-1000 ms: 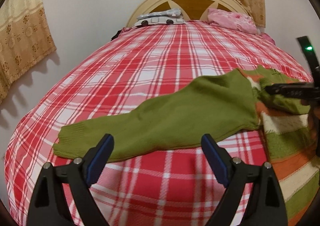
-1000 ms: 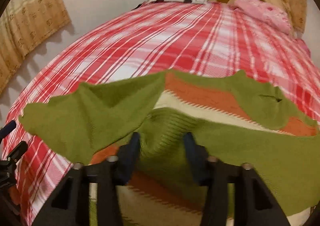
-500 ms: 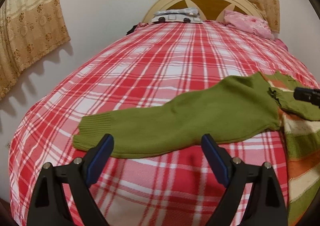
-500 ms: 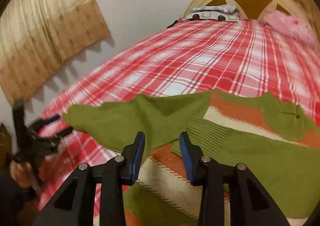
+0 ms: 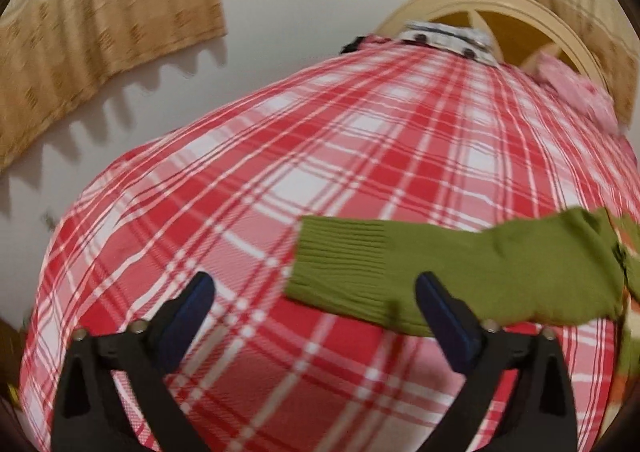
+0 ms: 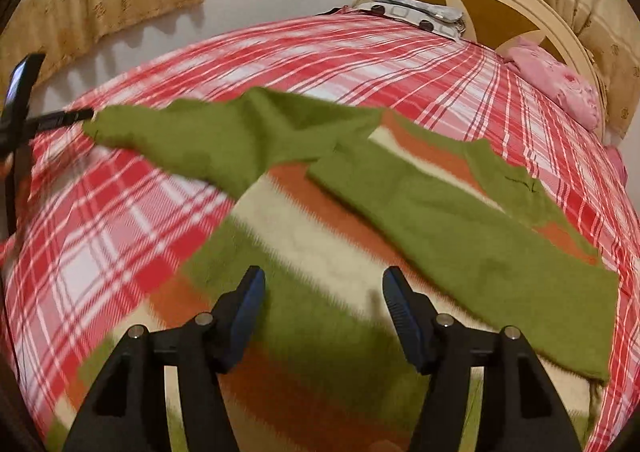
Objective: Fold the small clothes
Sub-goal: 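Move the left gripper to the cuff of the other sleeve, then close the left gripper on the other sleeve's ribbed cuff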
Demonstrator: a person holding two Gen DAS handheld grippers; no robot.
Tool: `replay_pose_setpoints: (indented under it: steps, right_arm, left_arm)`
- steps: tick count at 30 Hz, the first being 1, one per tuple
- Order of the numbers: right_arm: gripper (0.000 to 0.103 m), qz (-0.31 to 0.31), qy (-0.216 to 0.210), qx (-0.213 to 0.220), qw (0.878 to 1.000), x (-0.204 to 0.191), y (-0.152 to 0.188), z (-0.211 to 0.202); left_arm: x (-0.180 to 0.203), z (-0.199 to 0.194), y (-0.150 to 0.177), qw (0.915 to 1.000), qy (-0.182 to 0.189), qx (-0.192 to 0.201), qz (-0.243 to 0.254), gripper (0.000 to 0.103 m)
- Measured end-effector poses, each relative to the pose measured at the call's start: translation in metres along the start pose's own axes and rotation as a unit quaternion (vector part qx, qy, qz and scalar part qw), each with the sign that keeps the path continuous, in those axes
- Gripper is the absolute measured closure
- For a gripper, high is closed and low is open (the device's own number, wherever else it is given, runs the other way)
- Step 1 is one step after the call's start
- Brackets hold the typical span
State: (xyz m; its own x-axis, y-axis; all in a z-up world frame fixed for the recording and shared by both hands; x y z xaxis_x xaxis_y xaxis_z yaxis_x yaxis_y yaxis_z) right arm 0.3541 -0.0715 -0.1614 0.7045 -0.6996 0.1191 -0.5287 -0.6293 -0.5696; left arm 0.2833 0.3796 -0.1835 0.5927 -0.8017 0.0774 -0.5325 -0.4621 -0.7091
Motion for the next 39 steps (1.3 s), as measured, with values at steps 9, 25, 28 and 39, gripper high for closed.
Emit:
replay_pose_setpoints:
  steps: [9,25,28,39]
  right_arm:
    - [0.041,-0.043,0.027,0.0,0.999,-0.027,0.026,0.0]
    - [0.041,-0.069,0.05,-0.002,0.996,-0.037,0.033,0.006]
    - [0.041,-0.068,0.052,-0.001,0.996,-0.036,0.033,0.006]
    - [0.04,-0.06,0.051,0.003,0.997,-0.034,0.035,0.006]
  left_arm:
    - [0.002,0.021,0.002,0.9988,0.026,-0.032,-0.029,0.0]
    - [0.015,0.034,-0.011,0.995,0.082,-0.038,-0.041,0.095]
    - [0.021,0.022,-0.022,0.9934,0.102,-0.023,-0.046,0.095]
    - [0.057,-0.022,-0.045,0.9872,0.156,0.016,-0.03,0.096]
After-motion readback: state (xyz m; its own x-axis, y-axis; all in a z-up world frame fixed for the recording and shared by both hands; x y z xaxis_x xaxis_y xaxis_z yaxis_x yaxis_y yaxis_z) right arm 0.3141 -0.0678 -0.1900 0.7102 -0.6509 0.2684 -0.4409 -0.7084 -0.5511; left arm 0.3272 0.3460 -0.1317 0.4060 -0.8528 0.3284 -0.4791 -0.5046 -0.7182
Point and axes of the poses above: each gripper's, at about its wrist camera, not at the fingertips, and z roughly the way its jaws point, x to its right, y to its underside, the point moved 8 cm from there along z, roughly the way its jaws point, and after that the axes turned 8 degrees about -z, right-handed, at the moved point
